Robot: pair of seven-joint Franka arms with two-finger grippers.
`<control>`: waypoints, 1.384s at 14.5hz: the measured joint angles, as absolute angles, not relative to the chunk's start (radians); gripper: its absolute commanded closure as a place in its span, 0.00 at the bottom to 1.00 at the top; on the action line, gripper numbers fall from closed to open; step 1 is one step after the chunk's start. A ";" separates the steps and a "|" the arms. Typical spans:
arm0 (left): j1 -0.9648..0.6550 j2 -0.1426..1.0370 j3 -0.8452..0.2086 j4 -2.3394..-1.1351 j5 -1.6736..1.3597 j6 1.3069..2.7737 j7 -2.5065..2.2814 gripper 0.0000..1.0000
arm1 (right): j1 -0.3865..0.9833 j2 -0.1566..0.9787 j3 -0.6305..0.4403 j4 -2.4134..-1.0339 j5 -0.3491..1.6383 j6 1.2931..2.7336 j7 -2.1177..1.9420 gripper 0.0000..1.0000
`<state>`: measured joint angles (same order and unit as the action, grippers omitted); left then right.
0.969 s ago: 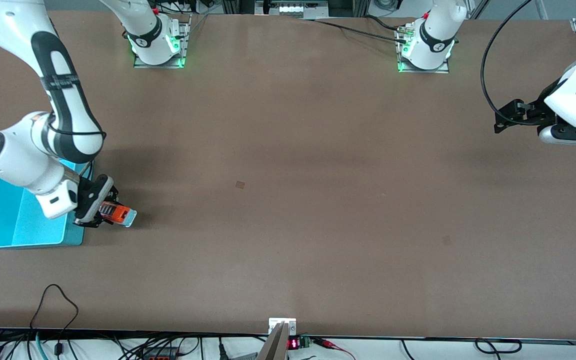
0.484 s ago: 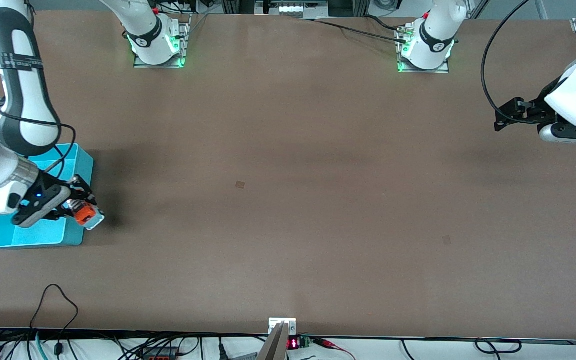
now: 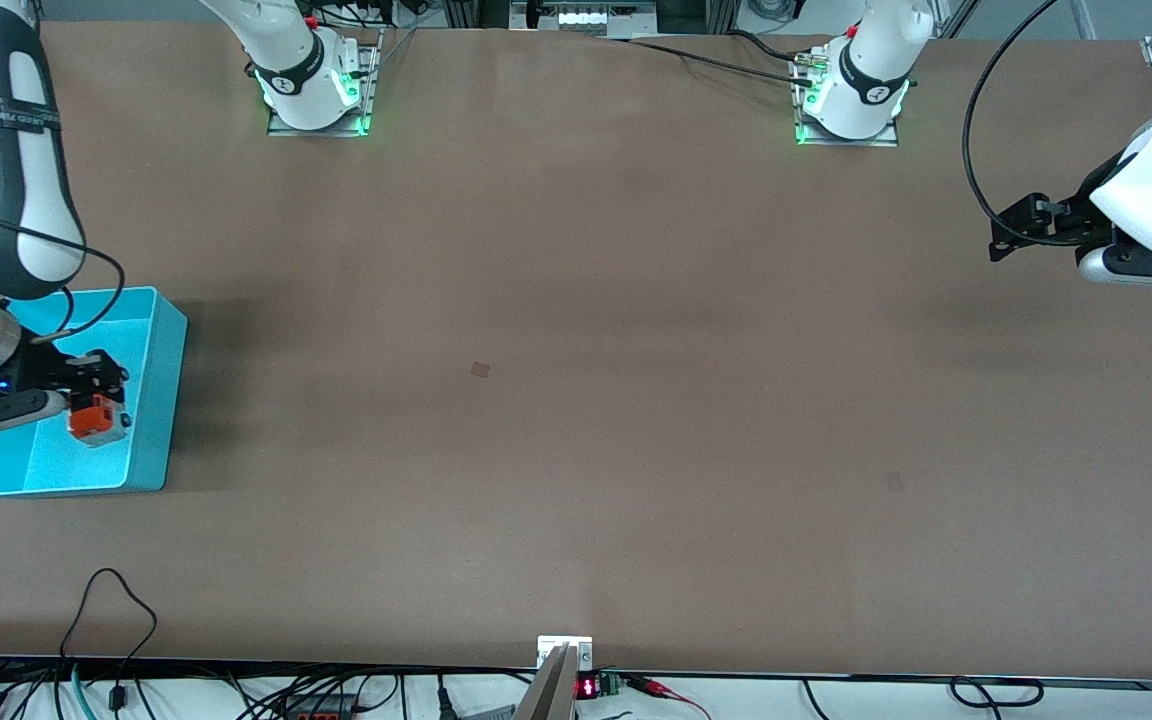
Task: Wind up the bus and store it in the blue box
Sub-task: 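Lift the bus with the right gripper and carry it into the box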
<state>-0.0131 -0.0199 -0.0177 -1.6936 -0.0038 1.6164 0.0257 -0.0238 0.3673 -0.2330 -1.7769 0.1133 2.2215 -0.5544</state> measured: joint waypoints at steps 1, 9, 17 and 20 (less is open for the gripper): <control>-0.013 -0.020 -0.018 -1.694 -0.004 1.616 0.026 0.00 | -0.051 0.376 -0.237 -1.778 0.113 2.222 -0.554 0.75; -0.013 -0.020 -0.018 -1.693 -0.004 1.610 0.026 0.00 | -0.118 0.484 -0.249 -1.785 0.148 2.247 -0.545 0.75; -0.013 -0.020 -0.018 -1.692 -0.004 1.610 0.026 0.00 | -0.157 0.602 -0.252 -1.785 0.153 2.367 -0.544 0.69; -0.013 -0.020 -0.018 -1.692 -0.004 1.610 0.026 0.00 | -0.172 0.632 -0.252 -1.786 0.173 2.399 -0.545 0.69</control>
<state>-0.0131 -0.0199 -0.0177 -1.6920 -0.0038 1.6095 0.0257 -0.1719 0.6318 -0.2519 -1.7856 0.1732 2.3989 -0.5453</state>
